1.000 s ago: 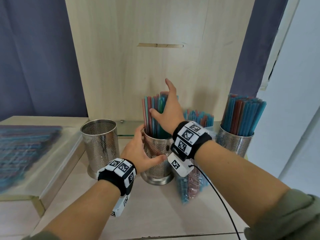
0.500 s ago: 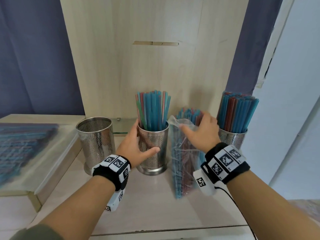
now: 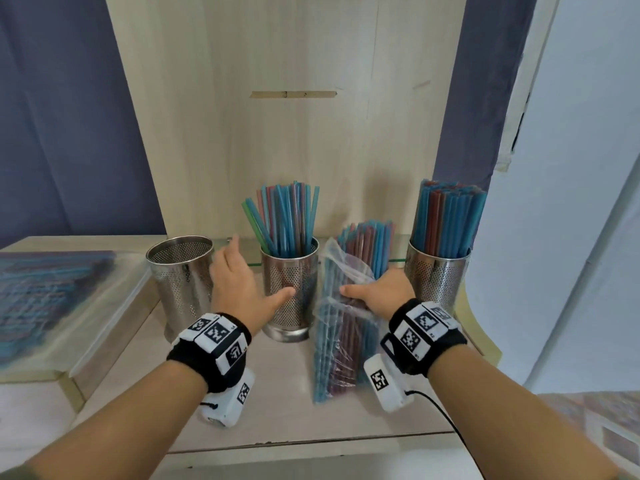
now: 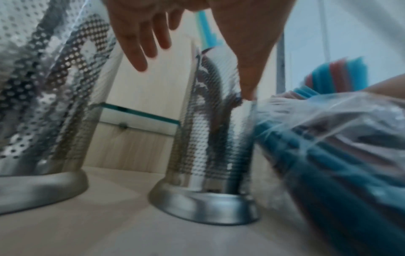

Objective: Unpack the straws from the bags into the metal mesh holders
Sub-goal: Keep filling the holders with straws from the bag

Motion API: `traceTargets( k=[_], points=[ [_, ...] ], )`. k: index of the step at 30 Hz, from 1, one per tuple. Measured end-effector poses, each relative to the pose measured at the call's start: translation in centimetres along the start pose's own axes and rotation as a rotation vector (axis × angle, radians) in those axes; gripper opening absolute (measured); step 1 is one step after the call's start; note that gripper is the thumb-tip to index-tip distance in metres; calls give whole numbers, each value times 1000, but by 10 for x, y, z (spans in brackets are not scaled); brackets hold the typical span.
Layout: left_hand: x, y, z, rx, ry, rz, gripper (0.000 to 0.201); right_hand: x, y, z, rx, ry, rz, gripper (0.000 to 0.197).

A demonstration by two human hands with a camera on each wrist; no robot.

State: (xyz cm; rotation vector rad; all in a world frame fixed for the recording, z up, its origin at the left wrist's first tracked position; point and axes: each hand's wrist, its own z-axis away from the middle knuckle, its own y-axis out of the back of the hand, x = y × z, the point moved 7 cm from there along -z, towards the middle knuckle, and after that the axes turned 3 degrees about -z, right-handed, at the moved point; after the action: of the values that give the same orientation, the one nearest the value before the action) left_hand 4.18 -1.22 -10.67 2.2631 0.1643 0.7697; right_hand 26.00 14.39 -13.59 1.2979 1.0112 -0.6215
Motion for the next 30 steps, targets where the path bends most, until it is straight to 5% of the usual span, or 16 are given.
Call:
traceTargets(
  k=[3,6,8,12,16,21,25,27,30],
  points=[
    [31,26,25,203,-172,71,93,-5,16,16,118,183,-195,39],
    [66,28,42,32,-325,237,75,-19,29,45,212,388,-375,48],
    [78,22,45,-128,-326,368,84,-31,30,63,186,512,-451,50],
    [82,14,43,-273,-247,587,121,-42,20,88,28,609,-523,58],
    [81,14,50,-309,-220,857,137,-57,-2,108,-186,662,-463,60],
    [53,31,48,-134,-172,879,123,-75,-30,125,-525,756,-275,80],
    [18,46,42,-42,-85,830,113,-76,-40,120,-761,619,-139,78],
    [7,54,40,2,-65,782,114,-86,-32,114,-700,634,-137,65],
    [-4,64,37,40,-49,722,108,-95,-11,80,-257,603,-232,34]
  ],
)
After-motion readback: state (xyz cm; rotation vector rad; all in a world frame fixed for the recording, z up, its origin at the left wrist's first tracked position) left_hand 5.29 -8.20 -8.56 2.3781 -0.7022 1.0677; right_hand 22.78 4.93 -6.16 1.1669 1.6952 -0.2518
